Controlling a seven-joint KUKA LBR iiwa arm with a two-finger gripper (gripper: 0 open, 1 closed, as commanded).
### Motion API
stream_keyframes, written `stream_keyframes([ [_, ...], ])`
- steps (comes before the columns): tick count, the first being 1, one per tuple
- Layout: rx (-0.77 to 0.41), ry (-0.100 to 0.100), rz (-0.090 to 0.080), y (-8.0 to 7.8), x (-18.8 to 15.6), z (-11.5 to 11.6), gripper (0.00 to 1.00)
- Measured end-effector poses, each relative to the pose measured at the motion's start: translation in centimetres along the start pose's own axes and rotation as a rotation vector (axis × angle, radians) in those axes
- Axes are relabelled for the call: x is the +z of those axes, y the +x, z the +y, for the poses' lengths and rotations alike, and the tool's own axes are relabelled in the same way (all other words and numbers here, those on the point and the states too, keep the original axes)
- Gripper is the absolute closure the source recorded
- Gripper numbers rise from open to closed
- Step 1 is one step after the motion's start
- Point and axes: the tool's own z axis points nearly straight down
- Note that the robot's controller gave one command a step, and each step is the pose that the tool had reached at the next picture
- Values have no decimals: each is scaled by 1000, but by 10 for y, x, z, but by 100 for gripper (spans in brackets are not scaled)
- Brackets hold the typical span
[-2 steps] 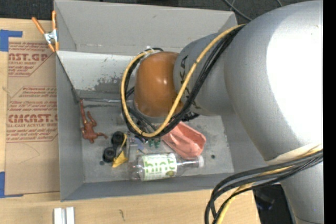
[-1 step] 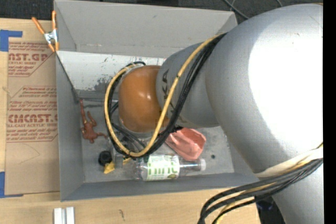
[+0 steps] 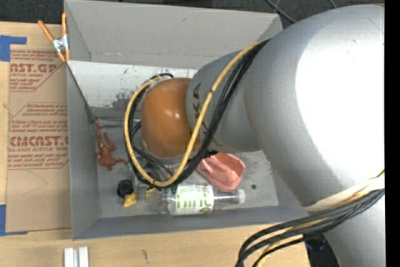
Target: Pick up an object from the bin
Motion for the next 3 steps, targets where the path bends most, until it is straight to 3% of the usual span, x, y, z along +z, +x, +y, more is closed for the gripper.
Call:
stream_keyframes([
  [1, -4, 3, 8, -20, -27, 15, 100],
  [2, -21, 3, 6, -34, -66, 2, 0],
  [3, -21, 3, 6, -34, -66, 2, 0],
])
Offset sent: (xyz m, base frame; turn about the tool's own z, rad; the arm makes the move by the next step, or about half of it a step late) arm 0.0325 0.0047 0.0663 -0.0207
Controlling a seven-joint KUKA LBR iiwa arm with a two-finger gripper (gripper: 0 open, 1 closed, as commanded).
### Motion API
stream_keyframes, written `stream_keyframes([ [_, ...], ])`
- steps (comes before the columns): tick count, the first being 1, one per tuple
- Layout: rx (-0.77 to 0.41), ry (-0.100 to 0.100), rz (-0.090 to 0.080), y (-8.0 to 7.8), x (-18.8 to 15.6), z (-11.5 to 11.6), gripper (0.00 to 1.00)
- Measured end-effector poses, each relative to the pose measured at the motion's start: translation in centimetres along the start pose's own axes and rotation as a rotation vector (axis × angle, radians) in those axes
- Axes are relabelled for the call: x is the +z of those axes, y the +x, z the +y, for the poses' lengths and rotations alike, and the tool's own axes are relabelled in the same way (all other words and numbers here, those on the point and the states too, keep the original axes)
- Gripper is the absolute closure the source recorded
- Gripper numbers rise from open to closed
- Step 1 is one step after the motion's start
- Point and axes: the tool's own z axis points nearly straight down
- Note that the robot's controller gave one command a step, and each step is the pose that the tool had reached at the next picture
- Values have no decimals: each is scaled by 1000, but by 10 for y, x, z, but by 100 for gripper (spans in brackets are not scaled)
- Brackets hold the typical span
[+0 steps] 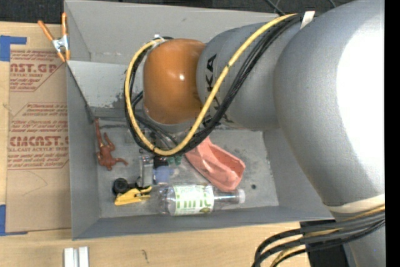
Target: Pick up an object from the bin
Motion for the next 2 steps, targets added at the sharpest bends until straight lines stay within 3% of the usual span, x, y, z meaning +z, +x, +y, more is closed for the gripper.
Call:
stream_keyframes([
  [1, -82, 0, -3, 30, 38, 8, 0],
  [2, -267, -1, 1, 30, 67, 8, 100],
])
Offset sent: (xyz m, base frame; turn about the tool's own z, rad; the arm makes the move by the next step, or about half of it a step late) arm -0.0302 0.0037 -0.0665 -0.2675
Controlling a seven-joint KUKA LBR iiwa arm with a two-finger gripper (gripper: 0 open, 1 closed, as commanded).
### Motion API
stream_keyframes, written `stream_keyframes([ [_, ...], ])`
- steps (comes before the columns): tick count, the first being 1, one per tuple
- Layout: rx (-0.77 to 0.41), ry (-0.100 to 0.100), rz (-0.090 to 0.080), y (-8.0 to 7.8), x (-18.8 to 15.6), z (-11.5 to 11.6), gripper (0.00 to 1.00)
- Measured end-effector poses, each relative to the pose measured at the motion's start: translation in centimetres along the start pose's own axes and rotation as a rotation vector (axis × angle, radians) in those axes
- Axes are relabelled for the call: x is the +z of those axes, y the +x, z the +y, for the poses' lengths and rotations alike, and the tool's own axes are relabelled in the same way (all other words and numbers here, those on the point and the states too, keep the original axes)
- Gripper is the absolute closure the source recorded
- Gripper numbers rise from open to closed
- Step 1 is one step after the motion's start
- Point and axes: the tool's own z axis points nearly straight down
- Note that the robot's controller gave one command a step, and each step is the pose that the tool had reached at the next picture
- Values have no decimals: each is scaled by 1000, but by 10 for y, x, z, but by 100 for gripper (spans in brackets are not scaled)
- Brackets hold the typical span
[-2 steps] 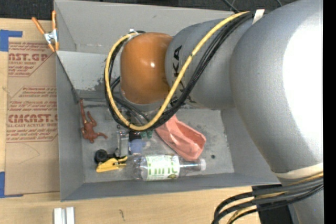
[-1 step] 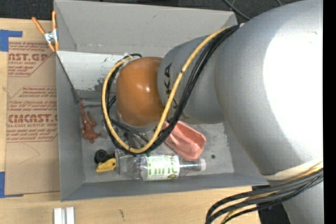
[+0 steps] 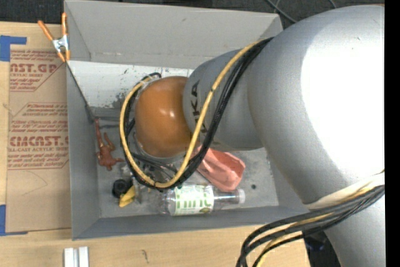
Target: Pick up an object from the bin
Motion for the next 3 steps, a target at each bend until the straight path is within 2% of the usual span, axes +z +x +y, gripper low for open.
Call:
stream_keyframes([
  [1, 0, 0, 0, 0, 0, 0, 100],
  [2, -3, 1, 7, -12, -46, 3, 100],
  [3, -4, 1, -5, -19, -89, 2, 100],
])
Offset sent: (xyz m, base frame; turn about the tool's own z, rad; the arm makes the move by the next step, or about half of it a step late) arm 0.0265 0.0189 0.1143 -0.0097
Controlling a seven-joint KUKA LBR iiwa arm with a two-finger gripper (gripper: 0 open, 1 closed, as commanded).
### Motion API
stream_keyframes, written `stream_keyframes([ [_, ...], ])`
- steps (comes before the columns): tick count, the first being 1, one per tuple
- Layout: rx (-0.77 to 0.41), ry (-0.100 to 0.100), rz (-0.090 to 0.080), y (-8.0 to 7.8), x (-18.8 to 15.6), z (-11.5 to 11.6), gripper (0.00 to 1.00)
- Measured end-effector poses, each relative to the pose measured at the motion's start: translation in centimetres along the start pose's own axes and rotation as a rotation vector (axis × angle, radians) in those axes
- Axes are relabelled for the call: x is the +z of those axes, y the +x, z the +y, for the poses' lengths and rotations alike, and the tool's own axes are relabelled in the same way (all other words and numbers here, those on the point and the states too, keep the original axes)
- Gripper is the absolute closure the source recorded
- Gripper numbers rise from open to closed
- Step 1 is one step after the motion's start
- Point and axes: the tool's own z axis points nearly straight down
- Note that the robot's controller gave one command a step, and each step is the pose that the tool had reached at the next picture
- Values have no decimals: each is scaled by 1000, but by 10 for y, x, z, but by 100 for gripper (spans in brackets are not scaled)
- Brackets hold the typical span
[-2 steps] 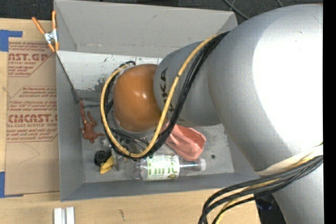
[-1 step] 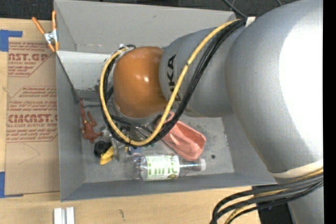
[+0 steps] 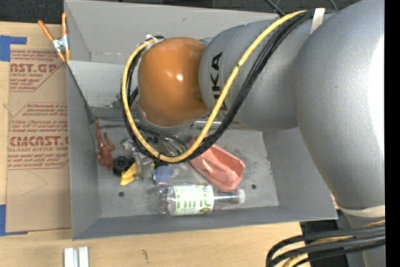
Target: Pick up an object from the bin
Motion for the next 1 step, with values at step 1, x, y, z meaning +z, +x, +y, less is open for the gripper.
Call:
stream_keyframes([
  [1, 8, 0, 10, 6, -36, -6, 100],
])
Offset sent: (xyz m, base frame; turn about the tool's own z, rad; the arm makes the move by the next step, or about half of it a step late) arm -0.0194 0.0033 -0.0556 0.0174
